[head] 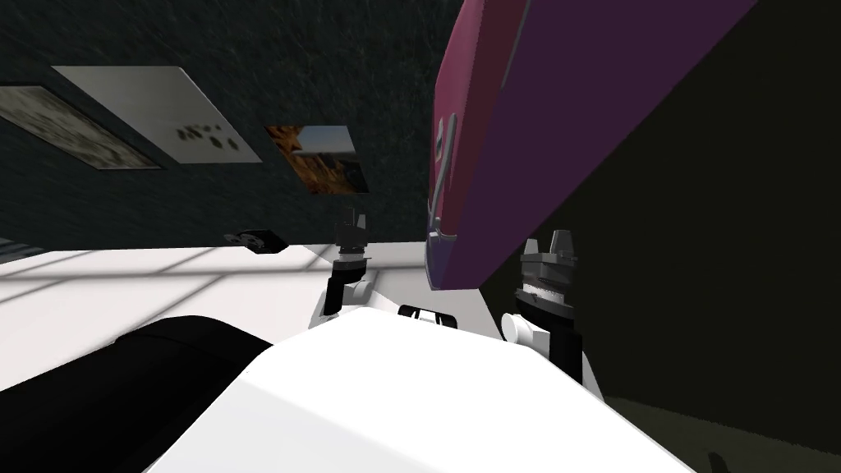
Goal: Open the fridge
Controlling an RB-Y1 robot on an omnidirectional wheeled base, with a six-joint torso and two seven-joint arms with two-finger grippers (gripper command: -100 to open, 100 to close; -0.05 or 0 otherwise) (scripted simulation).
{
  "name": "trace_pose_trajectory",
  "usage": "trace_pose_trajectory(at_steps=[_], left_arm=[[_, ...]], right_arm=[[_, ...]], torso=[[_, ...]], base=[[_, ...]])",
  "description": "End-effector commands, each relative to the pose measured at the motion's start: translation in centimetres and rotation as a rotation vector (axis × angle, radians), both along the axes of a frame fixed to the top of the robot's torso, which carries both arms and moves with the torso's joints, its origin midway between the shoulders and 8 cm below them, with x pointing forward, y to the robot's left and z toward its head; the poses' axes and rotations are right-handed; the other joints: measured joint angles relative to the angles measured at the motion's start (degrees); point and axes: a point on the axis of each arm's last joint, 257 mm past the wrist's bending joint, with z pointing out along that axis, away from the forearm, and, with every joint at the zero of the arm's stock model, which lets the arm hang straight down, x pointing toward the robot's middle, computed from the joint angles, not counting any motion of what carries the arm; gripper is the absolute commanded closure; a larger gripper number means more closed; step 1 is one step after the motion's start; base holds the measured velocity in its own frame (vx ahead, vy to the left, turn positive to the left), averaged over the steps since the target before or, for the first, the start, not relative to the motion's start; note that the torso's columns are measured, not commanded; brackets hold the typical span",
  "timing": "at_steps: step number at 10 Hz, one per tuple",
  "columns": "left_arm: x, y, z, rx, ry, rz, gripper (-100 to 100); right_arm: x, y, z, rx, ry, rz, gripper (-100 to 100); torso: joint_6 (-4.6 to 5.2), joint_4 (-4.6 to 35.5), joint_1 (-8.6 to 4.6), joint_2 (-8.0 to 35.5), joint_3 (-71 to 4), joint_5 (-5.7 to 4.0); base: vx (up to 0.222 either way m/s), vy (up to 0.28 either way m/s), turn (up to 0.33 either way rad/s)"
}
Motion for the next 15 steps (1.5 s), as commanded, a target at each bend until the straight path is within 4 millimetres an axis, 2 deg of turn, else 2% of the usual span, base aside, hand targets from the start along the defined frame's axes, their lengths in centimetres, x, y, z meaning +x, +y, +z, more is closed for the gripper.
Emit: trace_pose_trajectory(at_steps=[1, 2, 4, 15], left_arm=[[0.0, 0.0, 0.0, 0.0, 0.0, 0.0, 0], [0.0, 0.0, 0.0, 0.0, 0.0, 0.0, 0], [0.0, 0.0, 0.0, 0.0, 0.001, 0.0, 0], [0.0, 0.0, 0.0, 0.0, 0.001, 0.0, 0]], right_arm=[[0.0, 0.0, 0.0, 0.0, 0.0, 0.0, 0], [0.3, 0.6, -0.1, -0.079, 0.012, -0.008, -100], [0.6, 1.2, -0.4, -0.17, 0.022, -0.031, -100], [2.0, 2.9, -2.3, -0.542, 0.041, -0.194, -100]], torso=[[0.0, 4.2, 0.0, 4.2, -8.5, 0.0], [0.0, 8.5, 0.0, 8.5, -16.9, 0.0], [0.0, 10.9, 0.0, 10.8, -22.1, 0.0], [0.0, 11.1, 0.01, 11.1, -22.3, 0.01]], base=[[0.0, 0.0, 0.0], [0.033, 0.001, -0.041], [0.056, 0.002, -0.055], [0.047, 0.01, -0.037]])
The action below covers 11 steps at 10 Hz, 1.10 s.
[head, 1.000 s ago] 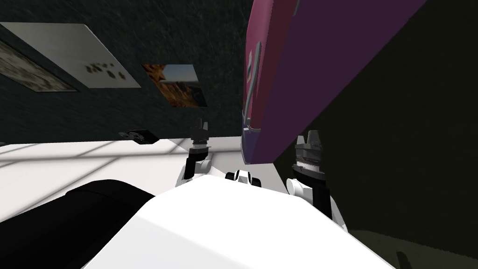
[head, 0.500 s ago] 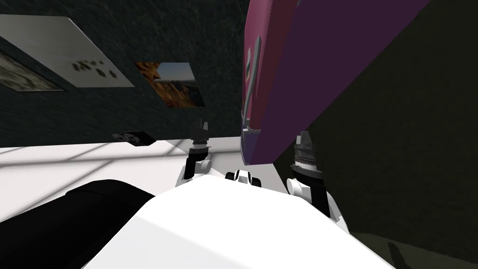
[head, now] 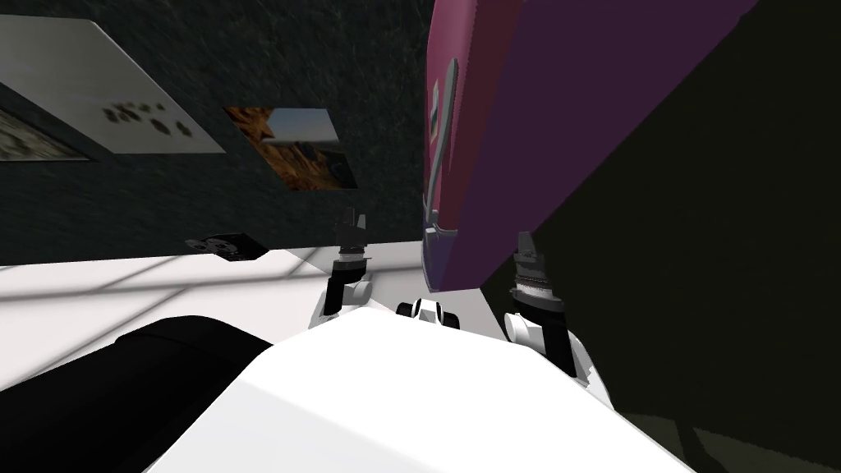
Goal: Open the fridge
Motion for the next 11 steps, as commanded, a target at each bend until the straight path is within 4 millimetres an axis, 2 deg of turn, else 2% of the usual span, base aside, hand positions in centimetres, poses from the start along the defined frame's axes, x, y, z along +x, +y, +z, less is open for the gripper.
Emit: trace_pose_trajectory(at_steps=[1, 11], left_arm=[[0.0, 0.0, 0.0, 0.0, 0.0, 0.0, 0], [0.0, 0.0, 0.0, 0.0, 0.0, 0.0, 0]], right_arm=[[0.3, 0.3, -0.4, -0.094, -0.002, -0.048, -100], [1.5, 1.5, -2.5, -0.42, -0.021, -0.206, -100]], torso=[[0.01, 0.0, 0.01, 0.0, 0.0, 0.0], [0.01, 0.0, -0.05, 0.0, 0.0, -0.02]], base=[[0.049, 0.013, -0.034], [0.042, 0.014, -0.034]])
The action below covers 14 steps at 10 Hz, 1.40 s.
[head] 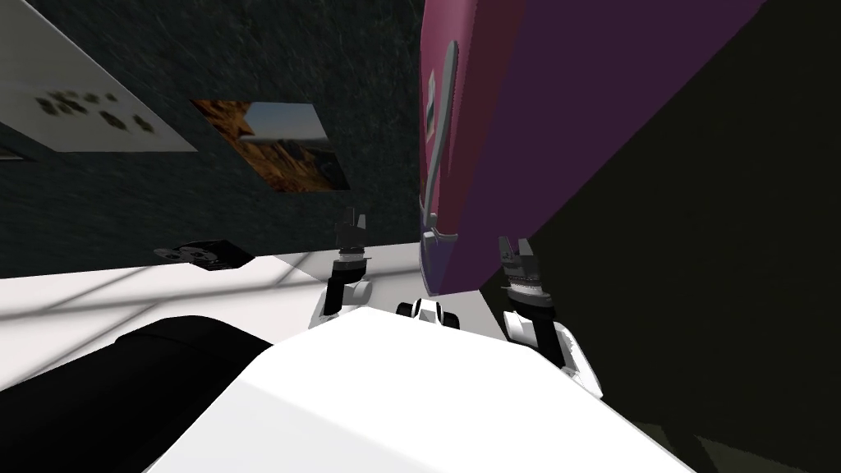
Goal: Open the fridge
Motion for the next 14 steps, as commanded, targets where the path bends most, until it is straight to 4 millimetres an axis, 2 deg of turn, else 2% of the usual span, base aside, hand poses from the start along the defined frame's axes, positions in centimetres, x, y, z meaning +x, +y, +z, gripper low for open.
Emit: trace_pose_trajectory(at_steps=[1, 5, 7, 8, 10, 11, 13, 14], left_arm=[[0.0, 0.0, 0.0, 0.0, 0.0, 0.0, 0], [0.0, 0.0, 0.0, 0.0, 0.0, 0.0, 0], [0.0, 0.0, 0.0, 0.0, 0.0, 0.0, 0], [0.0, 0.0, 0.0, 0.0, 0.0, 0.0, 0], [0.0, 0.0, 0.0, 0.0, 0.0, 0.0, 0], [0.0, 0.0, 0.0, 0.0, 0.0, 0.0, 0], [0.0, 0.0, 0.0, 0.0, 0.0, 0.0, 0], [0.0, 0.0, 0.0, 0.0, 0.0, 0.0, 0]], right_arm=[[0.1, 0.2, -0.3, -0.061, -0.008, -0.035, -100], [0.8, 0.7, -1.5, -0.211, -0.019, -0.098, -100], [0.8, 0.7, -1.5, -0.239, -0.025, -0.119, -100], [1.1, 1.0, -2.2, -0.301, -0.029, -0.14, -100], [1.1, 1.0, -2.2, -0.33, -0.036, -0.161, -100], [1.4, 1.3, -3.0, -0.39, -0.04, -0.18, -100], [1.4, 1.3, -3.0, -0.42, -0.047, -0.202, -100], [1.7, 1.6, -3.8, -0.481, -0.051, -0.22, -100]], torso=[[-0.01, 0.0, 0.04, 0.0, 0.0, 0.01], [-0.02, 0.0, 0.02, 0.0, 0.0, 0.01], [-0.01, 0.0, 0.05, 0.0, 0.0, 0.02], [-0.02, 0.0, 0.01, 0.0, 0.0, 0.01], [-0.01, 0.0, 0.05, -0.1, 0.0, 0.02], [-0.01, 0.0, 0.03, 0.0, 0.0, 0.01], [-0.01, 0.0, 0.07, 0.0, 0.0, 0.02], [-0.01, 0.0, 0.01, 0.0, 0.0, 0.01]], base=[[0.023, 0.012, 0.003], [0.036, 0.019, -0.033], [0.034, 0.016, -0.016], [0.048, 0.016, -0.049], [0.032, 0.015, -0.011], [0.033, 0.025, -0.046], [0.027, 0.021, -0.012], [0.036, 0.026, -0.034]])
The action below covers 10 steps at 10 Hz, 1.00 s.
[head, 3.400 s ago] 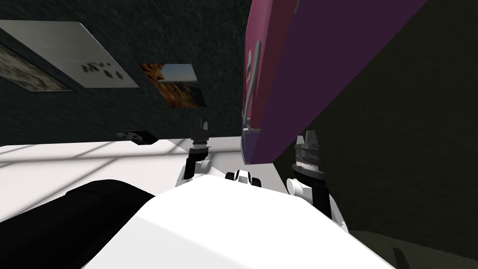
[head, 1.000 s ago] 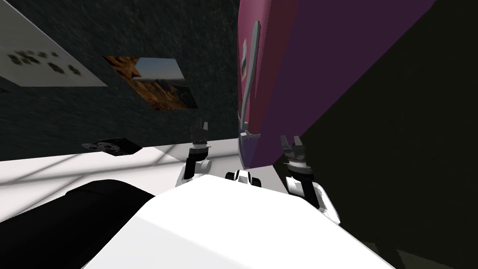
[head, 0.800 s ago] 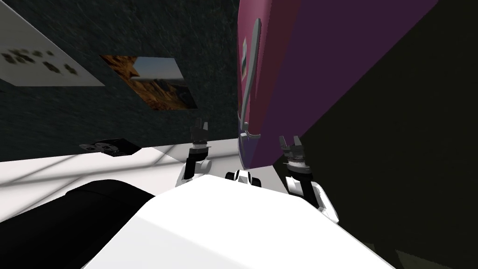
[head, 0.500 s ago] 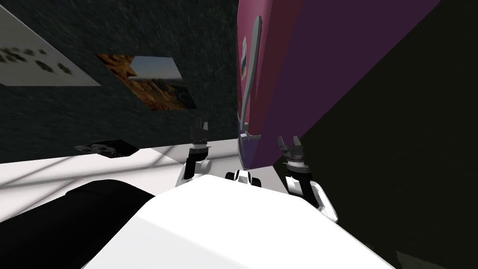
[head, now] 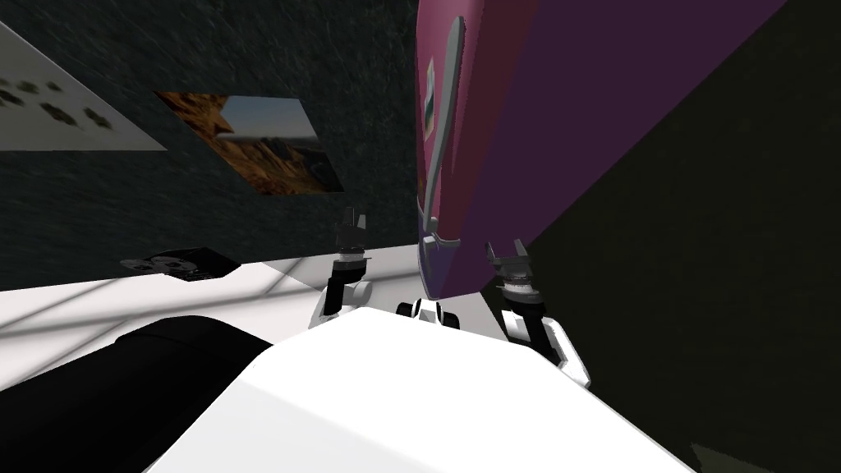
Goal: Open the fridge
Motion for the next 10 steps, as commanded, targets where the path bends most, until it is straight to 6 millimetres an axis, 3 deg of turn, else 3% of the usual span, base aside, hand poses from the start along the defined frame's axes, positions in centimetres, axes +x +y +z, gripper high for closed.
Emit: trace_pose_trajectory(at_steps=[1, 10], left_arm=[[0.0, 0.0, 0.0, 0.0, 0.0, 0.0, 0], [0.0, 0.0, 0.0, 0.0, 0.0, 0.0, 0]], right_arm=[[0.4, 0.3, -0.9, -0.093, -0.011, -0.04, -100], [1.3, 1.0, -3.6, -0.365, -0.046, -0.15, -100]], torso=[[0.01, 0.0, 0.03, -0.1, 0.0, 0.0], [0.0, 0.0, 0.06, 0.0, 0.0, 0.01]], base=[[0.04, 0.027, -0.025], [0.024, 0.025, -0.015]])
